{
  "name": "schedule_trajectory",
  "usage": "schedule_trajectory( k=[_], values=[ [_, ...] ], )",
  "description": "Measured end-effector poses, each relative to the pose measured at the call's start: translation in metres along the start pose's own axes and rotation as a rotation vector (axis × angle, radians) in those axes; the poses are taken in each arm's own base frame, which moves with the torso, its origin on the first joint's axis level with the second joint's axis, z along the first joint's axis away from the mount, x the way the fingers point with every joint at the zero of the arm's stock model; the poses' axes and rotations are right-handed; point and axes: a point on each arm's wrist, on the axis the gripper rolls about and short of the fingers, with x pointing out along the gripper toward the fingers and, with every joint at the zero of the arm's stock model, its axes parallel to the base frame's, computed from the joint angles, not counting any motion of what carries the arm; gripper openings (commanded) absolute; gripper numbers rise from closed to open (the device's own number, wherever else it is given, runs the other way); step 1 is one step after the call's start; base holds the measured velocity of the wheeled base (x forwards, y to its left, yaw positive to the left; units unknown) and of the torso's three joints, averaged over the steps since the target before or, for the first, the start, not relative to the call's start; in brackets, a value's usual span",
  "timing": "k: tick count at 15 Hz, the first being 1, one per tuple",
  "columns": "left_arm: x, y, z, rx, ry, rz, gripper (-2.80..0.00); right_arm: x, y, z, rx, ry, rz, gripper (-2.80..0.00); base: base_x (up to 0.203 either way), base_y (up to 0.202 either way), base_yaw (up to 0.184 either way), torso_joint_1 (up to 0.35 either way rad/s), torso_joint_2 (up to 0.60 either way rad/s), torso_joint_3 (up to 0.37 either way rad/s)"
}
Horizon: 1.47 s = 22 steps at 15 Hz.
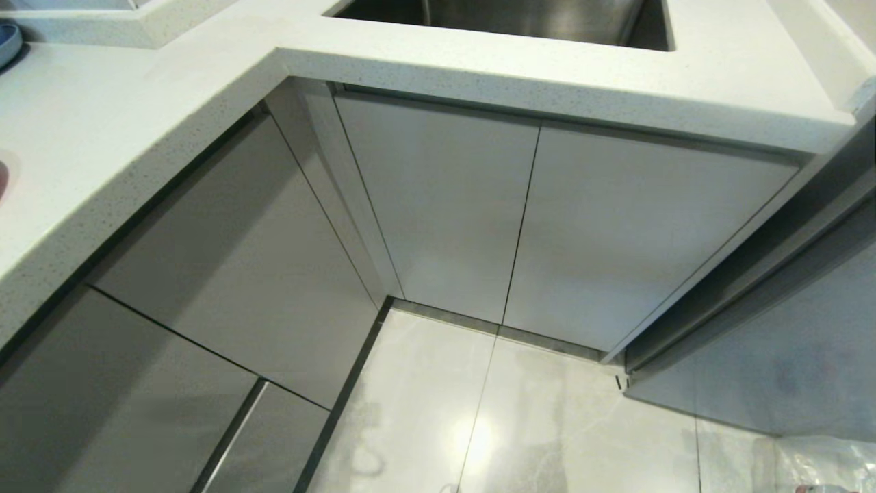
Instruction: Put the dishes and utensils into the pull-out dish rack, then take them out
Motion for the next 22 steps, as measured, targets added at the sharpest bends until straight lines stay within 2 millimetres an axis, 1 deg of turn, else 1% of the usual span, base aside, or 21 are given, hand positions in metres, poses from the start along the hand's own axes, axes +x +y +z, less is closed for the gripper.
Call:
schedule_trajectory(
  k=[4, 6, 8, 11, 12, 14, 16, 19, 22],
  values=[
    [0.004, -0.003, -0.072, 0.04, -0.024, 0.043, -2.8, 0.0, 0.0, 0.0, 0.0, 0.0, 0.0, -2.8, 0.0, 0.0, 0.0, 0.0, 0.0, 0.0],
    [0.019, -0.001, -0.104, 0.049, -0.068, 0.054, -2.8, 0.0, 0.0, 0.0, 0.0, 0.0, 0.0, -2.8, 0.0, 0.0, 0.0, 0.0, 0.0, 0.0],
    [0.039, 0.001, -0.128, 0.077, -0.129, 0.062, -2.8, 0.0, 0.0, 0.0, 0.0, 0.0, 0.0, -2.8, 0.0, 0.0, 0.0, 0.0, 0.0, 0.0],
    [0.065, 0.005, -0.166, 0.16, -0.13, 0.065, -2.8, 0.0, 0.0, 0.0, 0.0, 0.0, 0.0, -2.8, 0.0, 0.0, 0.0, 0.0, 0.0, 0.0],
    [0.07, 0.005, -0.173, 0.166, -0.141, 0.065, -2.8, 0.0, 0.0, 0.0, 0.0, 0.0, 0.0, -2.8, 0.0, 0.0, 0.0, 0.0, 0.0, 0.0],
    [0.072, 0.006, -0.178, 0.165, -0.149, 0.065, -2.8, 0.0, 0.0, 0.0, 0.0, 0.0, 0.0, -2.8, 0.0, 0.0, 0.0, 0.0, 0.0, 0.0],
    [0.073, 0.006, -0.18, 0.154, -0.145, 0.064, -2.8, 0.0, 0.0, 0.0, 0.0, 0.0, 0.0, -2.8, 0.0, 0.0, 0.0, 0.0, 0.0, 0.0],
    [0.073, 0.006, -0.18, 0.089, -0.146, 0.067, -2.8, 0.0, 0.0, 0.0, 0.0, 0.0, 0.0, -2.8, 0.0, 0.0, 0.0, 0.0, 0.0, 0.0],
    [0.073, 0.006, -0.18, 0.077, -0.148, 0.072, -2.8, 0.0, 0.0, 0.0, 0.0, 0.0, 0.0, -2.8, 0.0, 0.0, 0.0, 0.0, 0.0, 0.0]
  ],
)
